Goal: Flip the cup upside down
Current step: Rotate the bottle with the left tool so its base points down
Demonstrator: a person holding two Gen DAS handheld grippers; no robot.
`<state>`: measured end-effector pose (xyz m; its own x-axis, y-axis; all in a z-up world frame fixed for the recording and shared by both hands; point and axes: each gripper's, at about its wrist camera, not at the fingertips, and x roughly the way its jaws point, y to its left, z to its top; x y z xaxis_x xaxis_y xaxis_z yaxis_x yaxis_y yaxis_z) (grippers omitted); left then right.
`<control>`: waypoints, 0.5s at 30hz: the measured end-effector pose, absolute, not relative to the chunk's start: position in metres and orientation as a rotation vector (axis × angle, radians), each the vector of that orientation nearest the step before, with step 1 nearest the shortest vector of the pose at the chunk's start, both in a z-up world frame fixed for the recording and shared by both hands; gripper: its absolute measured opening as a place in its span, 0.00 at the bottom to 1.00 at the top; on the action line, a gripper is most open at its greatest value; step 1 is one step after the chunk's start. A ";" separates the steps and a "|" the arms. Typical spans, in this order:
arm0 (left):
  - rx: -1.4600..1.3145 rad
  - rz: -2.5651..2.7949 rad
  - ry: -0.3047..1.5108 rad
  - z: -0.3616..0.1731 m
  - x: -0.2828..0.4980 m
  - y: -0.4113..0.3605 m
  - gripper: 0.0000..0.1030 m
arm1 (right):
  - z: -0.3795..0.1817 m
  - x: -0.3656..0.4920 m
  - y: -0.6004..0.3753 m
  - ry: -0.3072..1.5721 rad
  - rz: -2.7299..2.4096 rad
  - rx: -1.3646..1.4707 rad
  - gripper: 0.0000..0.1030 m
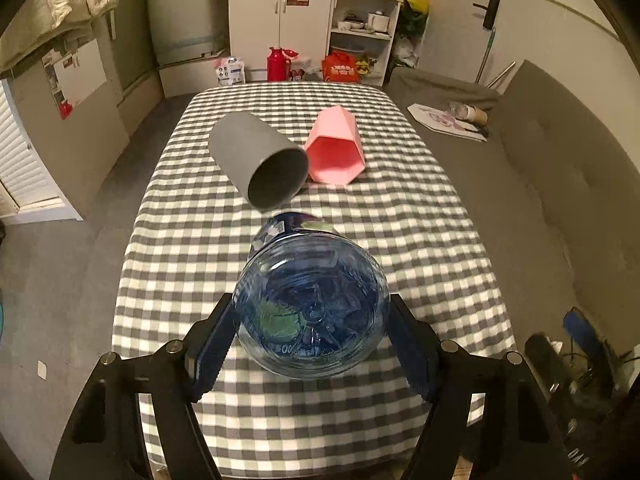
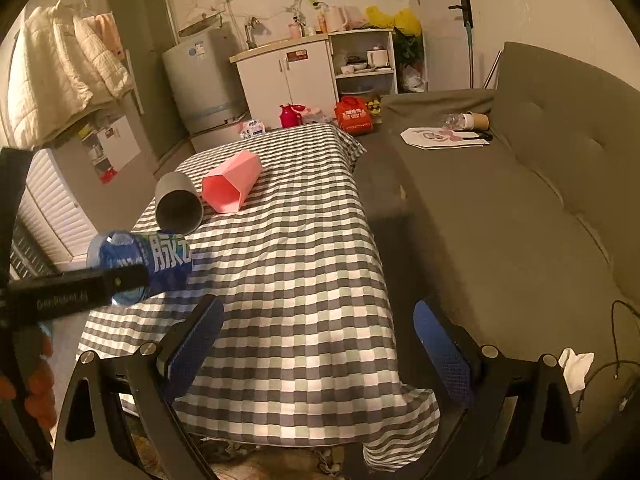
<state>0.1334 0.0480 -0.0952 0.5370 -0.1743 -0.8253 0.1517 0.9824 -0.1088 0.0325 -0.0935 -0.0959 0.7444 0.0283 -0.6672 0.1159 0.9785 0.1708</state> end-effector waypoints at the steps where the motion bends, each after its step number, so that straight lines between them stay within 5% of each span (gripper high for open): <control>1: -0.035 -0.194 0.992 -0.093 0.138 0.049 0.73 | -0.096 0.033 -0.093 0.733 -0.047 0.208 0.94; 15: -0.013 -0.223 1.022 -0.088 0.166 0.040 0.73 | -0.102 0.037 -0.092 0.749 -0.045 0.209 0.94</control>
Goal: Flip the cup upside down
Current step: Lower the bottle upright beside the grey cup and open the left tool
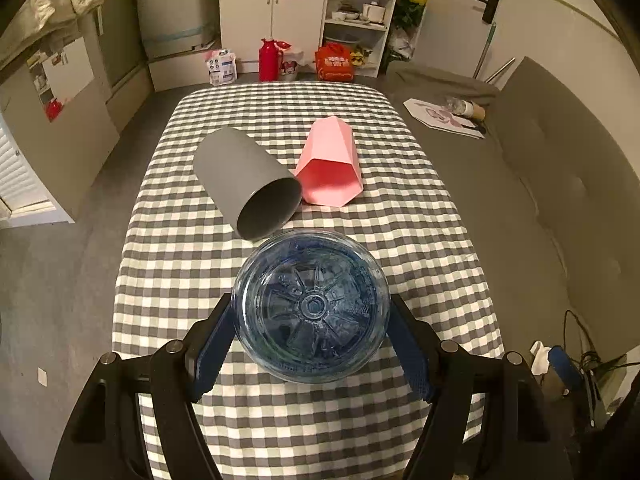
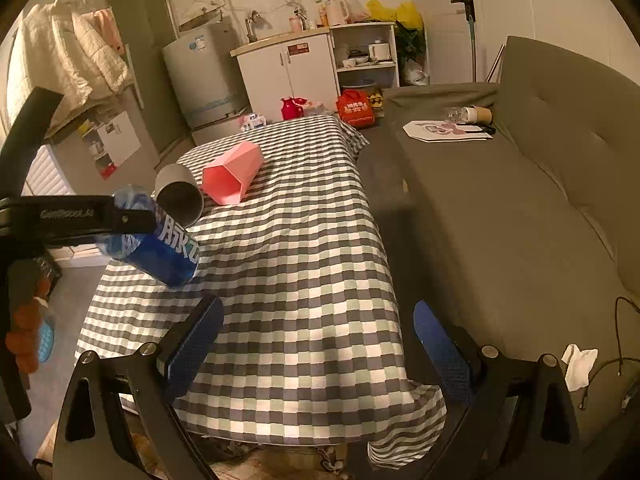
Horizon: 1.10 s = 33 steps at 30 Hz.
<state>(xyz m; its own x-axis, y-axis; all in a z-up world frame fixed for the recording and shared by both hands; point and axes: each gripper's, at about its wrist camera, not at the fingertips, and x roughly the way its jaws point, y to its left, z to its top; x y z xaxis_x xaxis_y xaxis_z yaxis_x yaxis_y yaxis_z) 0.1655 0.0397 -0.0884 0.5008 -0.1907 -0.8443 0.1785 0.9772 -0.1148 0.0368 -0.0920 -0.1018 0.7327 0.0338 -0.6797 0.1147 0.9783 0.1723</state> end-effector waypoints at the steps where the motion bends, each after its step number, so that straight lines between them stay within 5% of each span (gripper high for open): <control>1: -0.010 -0.226 1.017 -0.089 0.165 0.040 0.73 | -0.101 0.037 -0.092 0.746 -0.047 0.207 0.94; 33: 0.070 -0.298 0.952 -0.087 0.127 0.049 0.74 | -0.058 0.026 -0.064 0.701 -0.040 0.139 0.94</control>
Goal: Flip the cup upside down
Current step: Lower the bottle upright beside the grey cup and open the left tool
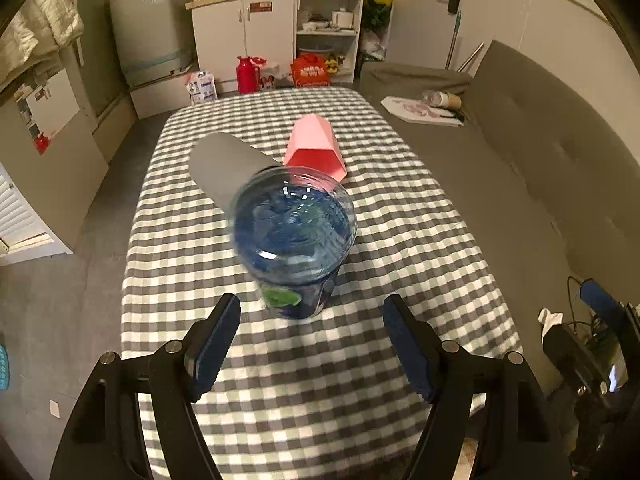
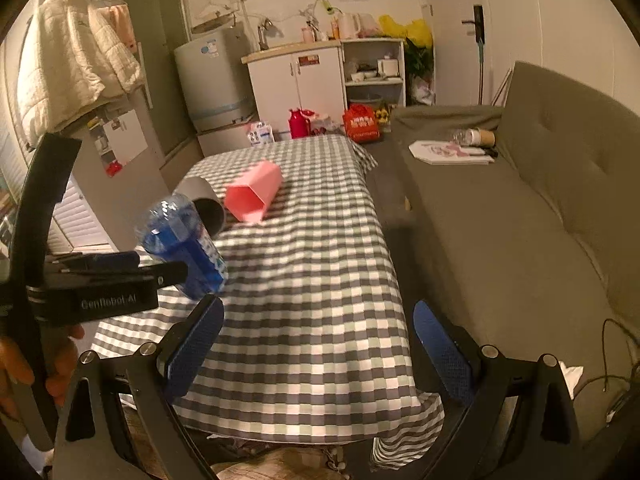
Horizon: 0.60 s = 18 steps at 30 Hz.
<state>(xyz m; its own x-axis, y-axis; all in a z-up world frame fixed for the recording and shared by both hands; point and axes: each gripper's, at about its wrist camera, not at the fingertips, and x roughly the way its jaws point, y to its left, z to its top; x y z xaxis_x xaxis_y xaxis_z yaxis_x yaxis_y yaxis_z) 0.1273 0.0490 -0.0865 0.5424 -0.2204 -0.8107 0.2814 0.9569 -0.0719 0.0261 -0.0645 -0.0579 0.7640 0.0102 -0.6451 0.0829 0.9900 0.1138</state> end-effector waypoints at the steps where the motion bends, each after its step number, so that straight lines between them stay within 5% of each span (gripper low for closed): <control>1: 0.064 -0.296 0.941 -0.081 0.123 0.054 0.74 | -0.052 0.024 -0.061 0.691 -0.037 0.131 0.94; 12: 0.023 -0.231 0.718 -0.024 0.074 0.109 0.75 | -0.008 0.008 -0.021 0.592 0.001 0.083 0.94; 18: 0.022 -0.156 0.546 -0.021 0.037 0.133 0.83 | -0.004 0.003 0.001 0.523 0.018 0.063 0.94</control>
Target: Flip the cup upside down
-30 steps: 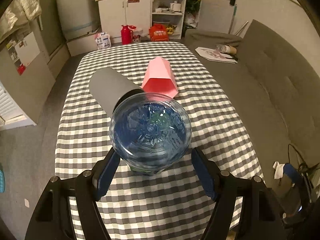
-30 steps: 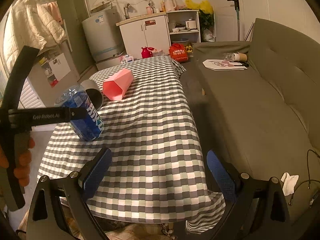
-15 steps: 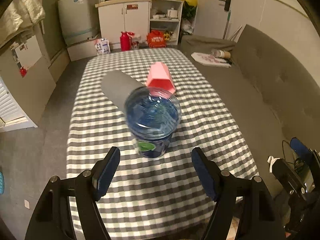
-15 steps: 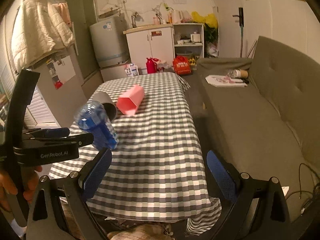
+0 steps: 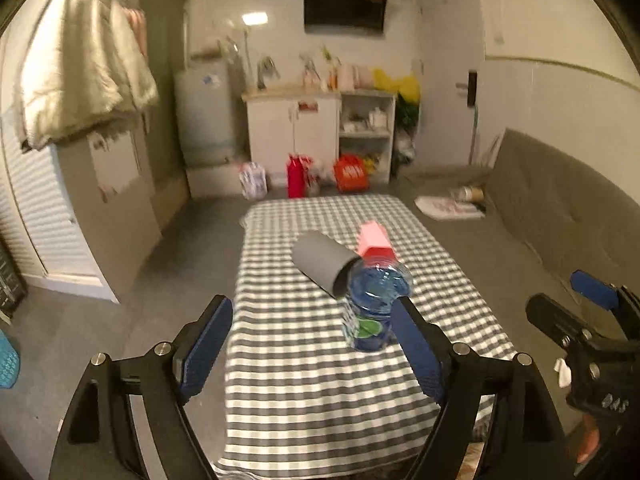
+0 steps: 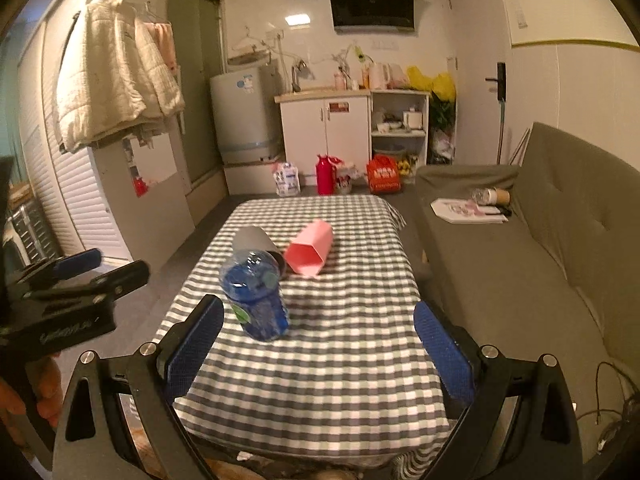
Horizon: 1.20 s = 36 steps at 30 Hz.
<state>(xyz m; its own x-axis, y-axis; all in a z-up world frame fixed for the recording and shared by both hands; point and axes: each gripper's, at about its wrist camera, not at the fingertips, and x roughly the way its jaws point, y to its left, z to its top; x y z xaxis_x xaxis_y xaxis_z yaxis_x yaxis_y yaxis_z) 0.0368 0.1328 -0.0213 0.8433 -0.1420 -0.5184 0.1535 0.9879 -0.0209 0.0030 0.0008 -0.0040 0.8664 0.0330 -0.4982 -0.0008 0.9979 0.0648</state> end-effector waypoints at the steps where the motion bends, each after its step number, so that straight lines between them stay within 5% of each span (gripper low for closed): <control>1: 0.020 -0.149 0.522 -0.025 0.031 0.135 0.86 | -0.007 0.002 0.004 0.512 0.014 0.056 0.94; 9: 0.049 -0.065 0.412 -0.056 0.010 0.143 1.00 | -0.032 -0.005 0.015 0.442 -0.021 0.039 1.00; 36: -0.017 -0.043 0.362 -0.073 -0.009 0.149 1.00 | -0.053 -0.020 0.010 0.361 -0.045 -0.004 1.00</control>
